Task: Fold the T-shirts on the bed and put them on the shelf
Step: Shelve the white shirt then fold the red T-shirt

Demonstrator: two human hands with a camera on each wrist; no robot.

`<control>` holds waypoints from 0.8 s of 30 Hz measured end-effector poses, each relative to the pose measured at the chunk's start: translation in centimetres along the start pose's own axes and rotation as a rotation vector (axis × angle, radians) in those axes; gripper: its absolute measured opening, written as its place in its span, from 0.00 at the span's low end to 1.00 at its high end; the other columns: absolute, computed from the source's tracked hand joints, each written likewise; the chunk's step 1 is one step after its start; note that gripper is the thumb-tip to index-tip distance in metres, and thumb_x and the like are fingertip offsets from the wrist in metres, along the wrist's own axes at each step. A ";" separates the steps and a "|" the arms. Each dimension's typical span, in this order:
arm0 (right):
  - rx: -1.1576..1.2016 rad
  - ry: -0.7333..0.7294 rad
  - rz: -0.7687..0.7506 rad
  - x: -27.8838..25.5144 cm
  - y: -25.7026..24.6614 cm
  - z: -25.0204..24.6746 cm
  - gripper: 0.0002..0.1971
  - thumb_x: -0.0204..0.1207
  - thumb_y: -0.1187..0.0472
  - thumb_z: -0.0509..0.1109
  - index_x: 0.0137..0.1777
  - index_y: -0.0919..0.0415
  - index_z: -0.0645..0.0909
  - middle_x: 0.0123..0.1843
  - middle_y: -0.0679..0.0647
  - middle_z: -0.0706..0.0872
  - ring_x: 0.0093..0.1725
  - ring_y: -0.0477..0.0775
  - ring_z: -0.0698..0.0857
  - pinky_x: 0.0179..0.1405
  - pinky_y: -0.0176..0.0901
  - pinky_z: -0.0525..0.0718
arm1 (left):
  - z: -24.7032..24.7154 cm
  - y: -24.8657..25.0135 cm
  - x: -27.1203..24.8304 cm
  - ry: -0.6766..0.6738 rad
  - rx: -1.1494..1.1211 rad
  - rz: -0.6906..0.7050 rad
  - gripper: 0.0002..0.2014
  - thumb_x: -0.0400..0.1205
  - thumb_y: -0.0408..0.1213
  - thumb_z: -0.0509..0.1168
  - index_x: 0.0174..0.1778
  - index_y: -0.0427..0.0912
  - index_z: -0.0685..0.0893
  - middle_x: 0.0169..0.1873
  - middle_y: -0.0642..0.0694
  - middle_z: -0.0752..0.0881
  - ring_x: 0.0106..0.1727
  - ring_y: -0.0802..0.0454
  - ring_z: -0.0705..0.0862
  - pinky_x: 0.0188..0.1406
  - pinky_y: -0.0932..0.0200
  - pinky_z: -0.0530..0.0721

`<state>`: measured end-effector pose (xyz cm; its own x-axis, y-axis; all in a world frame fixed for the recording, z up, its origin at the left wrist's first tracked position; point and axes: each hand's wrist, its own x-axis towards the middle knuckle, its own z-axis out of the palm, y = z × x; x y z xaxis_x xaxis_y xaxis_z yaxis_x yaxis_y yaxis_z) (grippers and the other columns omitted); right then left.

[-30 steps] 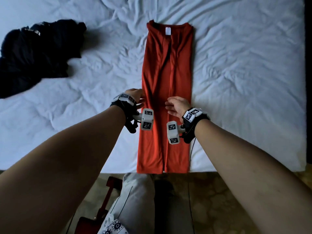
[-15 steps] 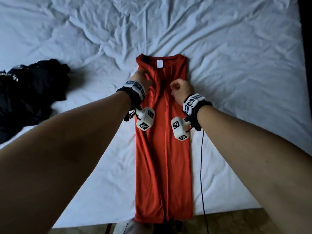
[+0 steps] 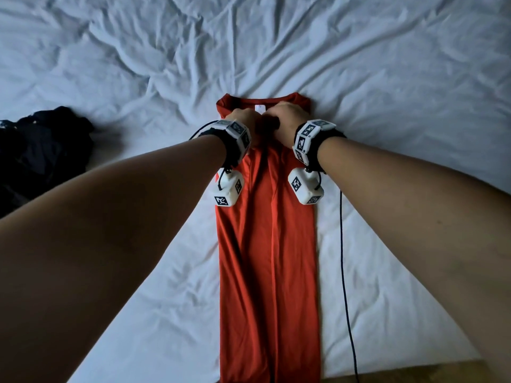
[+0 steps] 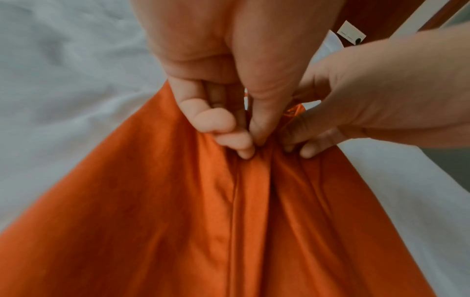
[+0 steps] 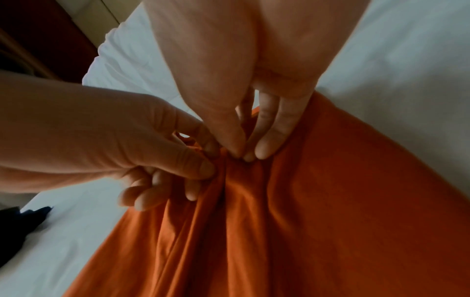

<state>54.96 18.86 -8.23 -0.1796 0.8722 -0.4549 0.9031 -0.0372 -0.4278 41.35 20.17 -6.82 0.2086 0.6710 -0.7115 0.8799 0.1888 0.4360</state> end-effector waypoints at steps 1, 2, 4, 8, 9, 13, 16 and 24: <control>-0.007 0.001 0.016 0.1 0.1 -0.1 0.14 0.77 0.56 0.66 0.60 0.49 0.85 0.62 0.58 0.84 0.63 0.63 0.83 0.60 0.48 0.81 | 0.0 0.0 0.3 -0.011 -0.016 -0.008 0.15 0.81 0.48 0.63 0.49 0.39 0.87 0.40 0.41 0.91 0.37 0.43 0.90 0.44 0.52 0.90; 0.006 0.003 0.041 0.2 0.1 -0.2 0.13 0.77 0.56 0.66 0.58 0.50 0.87 0.60 0.58 0.86 0.61 0.62 0.84 0.58 0.47 0.82 | 0.0 0.1 0.4 -0.017 -0.038 -0.023 0.14 0.82 0.44 0.63 0.49 0.37 0.87 0.40 0.40 0.91 0.38 0.42 0.90 0.46 0.49 0.90; 0.063 0.034 0.076 0.2 0.0 -0.4 0.12 0.77 0.56 0.66 0.55 0.51 0.89 0.55 0.56 0.90 0.57 0.61 0.86 0.57 0.47 0.84 | -0.1 0.2 0.5 0.016 -0.084 -0.043 0.12 0.82 0.41 0.63 0.52 0.38 0.87 0.44 0.38 0.91 0.42 0.40 0.90 0.48 0.48 0.90; 0.158 0.160 0.106 0.1 -0.3 -0.6 0.18 0.72 0.45 0.64 0.49 0.52 0.90 0.49 0.54 0.92 0.53 0.60 0.88 0.53 0.50 0.85 | -0.9 0.0 0.6 0.125 -0.265 -0.034 0.17 0.76 0.53 0.68 0.41 0.41 0.88 0.34 0.40 0.91 0.34 0.44 0.91 0.39 0.48 0.91; 0.175 0.162 0.108 0.2 -0.1 -0.4 0.17 0.74 0.44 0.65 0.49 0.52 0.90 0.48 0.54 0.92 0.52 0.59 0.89 0.54 0.50 0.85 | -0.9 -0.1 0.5 0.137 -0.288 -0.035 0.16 0.75 0.52 0.67 0.41 0.41 0.87 0.35 0.39 0.91 0.36 0.42 0.91 0.42 0.45 0.91; 0.277 0.126 0.146 -0.2 0.0 0.3 0.21 0.76 0.37 0.64 0.45 0.53 0.88 0.41 0.55 0.91 0.45 0.59 0.89 0.48 0.53 0.86 | -0.5 -0.1 0.2 0.148 -0.404 -0.059 0.17 0.75 0.53 0.67 0.46 0.41 0.86 0.39 0.36 0.91 0.41 0.36 0.91 0.45 0.38 0.90; 0.412 0.223 0.200 -0.7 -0.4 0.2 0.15 0.70 0.47 0.67 0.50 0.55 0.85 0.50 0.54 0.88 0.50 0.54 0.85 0.55 0.46 0.83 | -0.5 0.5 -0.8 0.162 -0.517 -0.088 0.10 0.78 0.49 0.68 0.43 0.47 0.82 0.38 0.37 0.90 0.38 0.36 0.91 0.41 0.40 0.91; 0.989 -0.114 0.667 -6.2 -1.8 3.3 0.09 0.79 0.64 0.60 0.37 0.60 0.75 0.35 0.57 0.83 0.32 0.57 0.85 0.40 0.50 0.86 | 1.8 -2.4 -4.3 0.332 -0.464 -0.191 0.13 0.74 0.41 0.61 0.45 0.37 0.86 0.40 0.34 0.90 0.40 0.37 0.89 0.42 0.41 0.90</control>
<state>53.12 11.93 -7.23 0.1318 0.4921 -0.8605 0.1486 -0.8681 -0.4737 39.13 15.59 -5.81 -0.1447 0.7683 -0.6236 0.5947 0.5712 0.5658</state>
